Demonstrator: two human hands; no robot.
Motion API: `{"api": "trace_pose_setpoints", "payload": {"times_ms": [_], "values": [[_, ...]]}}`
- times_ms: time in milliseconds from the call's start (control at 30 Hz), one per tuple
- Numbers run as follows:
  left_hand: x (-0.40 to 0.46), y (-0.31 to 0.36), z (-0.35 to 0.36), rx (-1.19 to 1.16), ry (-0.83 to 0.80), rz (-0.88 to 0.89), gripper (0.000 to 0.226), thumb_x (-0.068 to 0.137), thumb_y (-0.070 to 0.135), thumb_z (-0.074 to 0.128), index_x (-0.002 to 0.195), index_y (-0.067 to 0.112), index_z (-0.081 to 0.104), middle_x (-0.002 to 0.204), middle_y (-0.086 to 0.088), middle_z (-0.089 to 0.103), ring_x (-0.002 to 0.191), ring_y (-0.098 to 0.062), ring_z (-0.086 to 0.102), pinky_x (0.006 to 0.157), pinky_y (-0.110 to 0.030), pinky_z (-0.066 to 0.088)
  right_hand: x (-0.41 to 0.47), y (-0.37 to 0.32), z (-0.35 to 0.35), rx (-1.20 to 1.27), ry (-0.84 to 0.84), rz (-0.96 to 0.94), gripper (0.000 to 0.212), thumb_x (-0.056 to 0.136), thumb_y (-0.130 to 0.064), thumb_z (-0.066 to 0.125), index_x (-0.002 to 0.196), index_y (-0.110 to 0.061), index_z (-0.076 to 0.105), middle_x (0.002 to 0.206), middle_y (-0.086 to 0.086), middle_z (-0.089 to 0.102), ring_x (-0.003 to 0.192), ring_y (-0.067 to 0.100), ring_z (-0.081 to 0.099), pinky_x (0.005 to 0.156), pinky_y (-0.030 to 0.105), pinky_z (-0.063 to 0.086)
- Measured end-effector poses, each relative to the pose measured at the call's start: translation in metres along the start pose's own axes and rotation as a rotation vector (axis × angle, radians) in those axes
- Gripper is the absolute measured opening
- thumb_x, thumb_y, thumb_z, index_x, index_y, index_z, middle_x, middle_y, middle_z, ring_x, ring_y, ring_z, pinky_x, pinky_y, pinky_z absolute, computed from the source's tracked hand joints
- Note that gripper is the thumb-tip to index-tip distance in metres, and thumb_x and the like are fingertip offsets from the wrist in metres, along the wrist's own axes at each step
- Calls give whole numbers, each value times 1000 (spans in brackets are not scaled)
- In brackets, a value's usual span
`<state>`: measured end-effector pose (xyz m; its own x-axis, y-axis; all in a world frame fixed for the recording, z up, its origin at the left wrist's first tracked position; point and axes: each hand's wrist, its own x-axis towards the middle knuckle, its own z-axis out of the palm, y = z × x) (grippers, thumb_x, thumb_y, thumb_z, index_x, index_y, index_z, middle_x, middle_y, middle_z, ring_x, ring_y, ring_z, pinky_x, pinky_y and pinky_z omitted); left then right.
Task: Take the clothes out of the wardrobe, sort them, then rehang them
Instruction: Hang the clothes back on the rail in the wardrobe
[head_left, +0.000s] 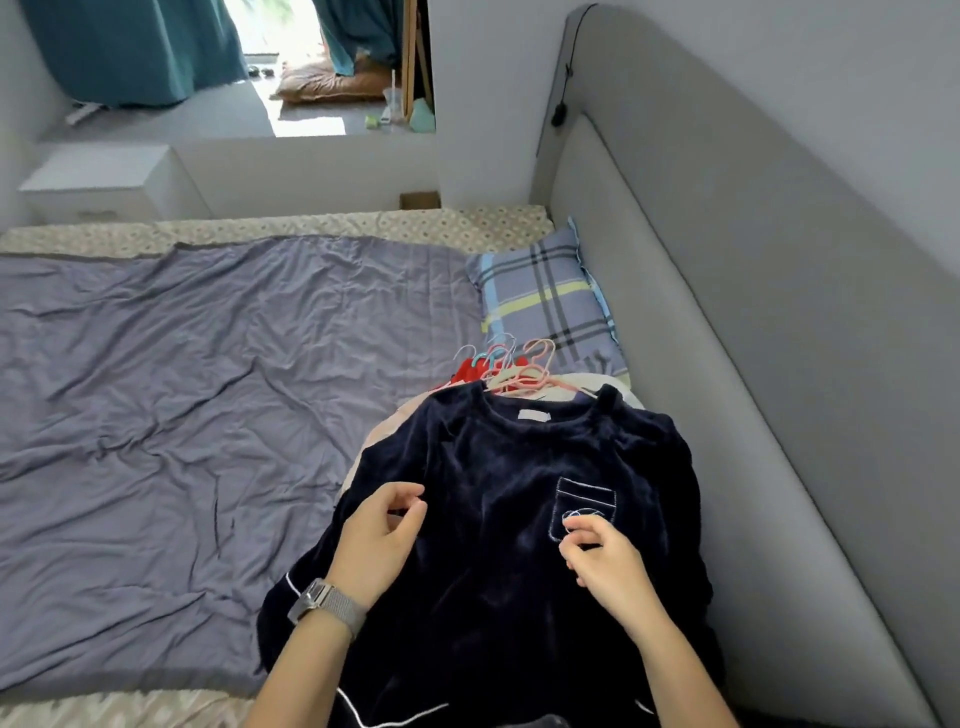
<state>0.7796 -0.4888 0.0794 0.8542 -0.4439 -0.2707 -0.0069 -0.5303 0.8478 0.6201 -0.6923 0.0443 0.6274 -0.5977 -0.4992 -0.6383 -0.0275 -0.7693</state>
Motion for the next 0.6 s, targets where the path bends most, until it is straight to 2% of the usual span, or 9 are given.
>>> {"api": "trace_pose_setpoints", "payload": {"times_ms": [67, 133, 233, 267, 300, 367, 433, 533, 600], "values": [[8, 9, 19, 6, 13, -15, 18, 87, 20, 62, 95, 35, 60, 95, 9, 64, 78, -12, 64, 74, -20, 48, 24, -6, -21, -77, -23, -63, 25, 82, -18, 68, 103, -30, 62, 97, -9, 65, 82, 5, 62, 76, 19, 50], [14, 17, 37, 43, 38, -27, 18, 86, 21, 63, 100, 31, 61, 100, 9, 62, 78, -8, 62, 71, -9, 43, 54, -17, -46, -158, -12, -163, 31, 82, -17, 70, 108, -30, 59, 101, -13, 64, 93, 2, 57, 82, 16, 44], [27, 28, 61, 89, 51, -44, 20, 86, 21, 63, 105, 26, 61, 104, 7, 61, 77, -4, 60, 66, -1, 40, 106, -44, -79, -175, 128, -393, 37, 86, -9, 62, 118, -28, 57, 107, -11, 65, 97, -5, 51, 86, 8, 35], [31, 32, 67, 107, 47, -49, 20, 87, 21, 63, 107, 25, 61, 105, 7, 60, 77, -2, 60, 66, 0, 39, 126, -52, -86, -184, 180, -453, 39, 88, -7, 57, 122, -27, 56, 110, -8, 65, 97, -6, 48, 90, 10, 35], [36, 36, 72, 127, 47, -51, 21, 87, 22, 62, 108, 24, 61, 106, 7, 60, 78, -1, 59, 66, 1, 39, 147, -59, -91, -221, 213, -487, 42, 89, -7, 54, 126, -26, 53, 116, -6, 64, 103, 1, 46, 96, 19, 36], [47, 42, 79, 160, 59, -53, 22, 88, 22, 60, 110, 22, 61, 107, 7, 59, 79, 2, 58, 67, 0, 38, 192, -67, -94, -392, 213, -465, 49, 90, -11, 52, 136, -25, 44, 132, 1, 54, 120, 20, 41, 105, 41, 35], [56, 47, 84, 179, 70, -64, 22, 89, 23, 59, 111, 21, 60, 107, 8, 59, 79, 3, 57, 68, -1, 38, 232, -63, -91, -585, 104, -325, 59, 89, -20, 54, 143, -22, 33, 145, 6, 41, 131, 31, 35, 108, 50, 32], [63, 51, 90, 174, 94, -87, 22, 90, 23, 58, 112, 22, 60, 107, 8, 59, 81, 1, 58, 68, -1, 38, 263, -40, -79, -785, -73, -114, 73, 86, -31, 59, 148, -16, 23, 152, 10, 28, 138, 32, 28, 110, 47, 31], [64, 50, 93, 170, 114, -103, 22, 89, 22, 58, 111, 22, 61, 107, 7, 60, 81, 0, 58, 68, 0, 38, 269, -25, -72, -867, -49, -85, 72, 85, -35, 61, 146, -18, 28, 149, 9, 29, 137, 32, 28, 109, 42, 32]]}}
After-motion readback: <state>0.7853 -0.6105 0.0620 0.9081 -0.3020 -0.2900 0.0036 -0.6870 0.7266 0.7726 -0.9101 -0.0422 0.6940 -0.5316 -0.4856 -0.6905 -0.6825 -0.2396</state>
